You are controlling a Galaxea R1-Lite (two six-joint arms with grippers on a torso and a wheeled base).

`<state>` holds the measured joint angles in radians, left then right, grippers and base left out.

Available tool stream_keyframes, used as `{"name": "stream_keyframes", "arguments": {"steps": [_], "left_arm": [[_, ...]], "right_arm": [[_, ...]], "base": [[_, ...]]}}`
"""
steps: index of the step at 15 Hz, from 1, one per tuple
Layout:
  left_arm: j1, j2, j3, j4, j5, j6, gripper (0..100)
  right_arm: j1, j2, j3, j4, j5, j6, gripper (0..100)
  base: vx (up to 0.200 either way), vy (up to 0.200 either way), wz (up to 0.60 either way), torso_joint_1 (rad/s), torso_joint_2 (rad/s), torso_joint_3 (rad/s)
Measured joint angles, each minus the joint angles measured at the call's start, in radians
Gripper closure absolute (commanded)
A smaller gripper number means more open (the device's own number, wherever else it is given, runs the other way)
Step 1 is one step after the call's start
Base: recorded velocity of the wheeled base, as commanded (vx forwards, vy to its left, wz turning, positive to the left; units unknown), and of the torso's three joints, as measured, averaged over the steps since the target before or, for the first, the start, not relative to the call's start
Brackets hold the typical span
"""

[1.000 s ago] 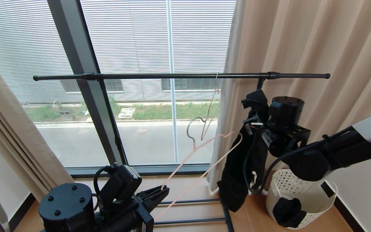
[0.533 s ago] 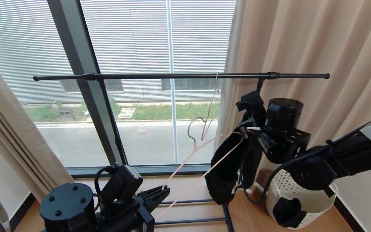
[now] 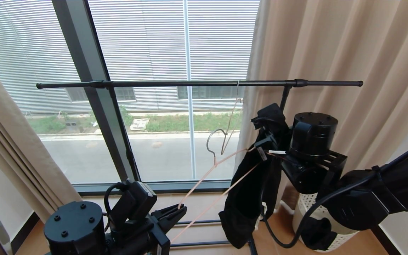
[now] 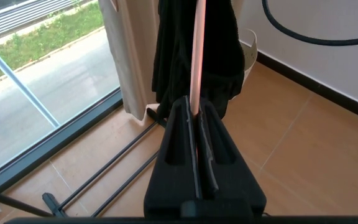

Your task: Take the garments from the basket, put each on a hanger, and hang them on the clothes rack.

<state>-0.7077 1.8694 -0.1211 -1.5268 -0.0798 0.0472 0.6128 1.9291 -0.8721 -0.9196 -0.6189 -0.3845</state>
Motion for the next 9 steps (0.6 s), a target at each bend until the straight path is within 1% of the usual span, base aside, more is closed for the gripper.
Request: {"name": "stream_keyframes", "arguments": {"steps": [6, 9], "left_arm": [[-0.001, 0.0, 0.001, -0.001, 0.001, 0.001, 100], [-0.001, 0.002, 0.003, -0.032, 0.002, 0.001, 100]], "right_arm": [[0.085, -0.039, 0.041, 0.0, -0.018, 0.001, 100], [0.118, -0.046, 0.054, 0.0, -0.037, 0.001, 100]], "base": [[0.0, 0.0, 0.0, 0.0, 0.0, 0.0], [0.0, 0.0, 0.0, 0.0, 0.0, 0.0]]}}
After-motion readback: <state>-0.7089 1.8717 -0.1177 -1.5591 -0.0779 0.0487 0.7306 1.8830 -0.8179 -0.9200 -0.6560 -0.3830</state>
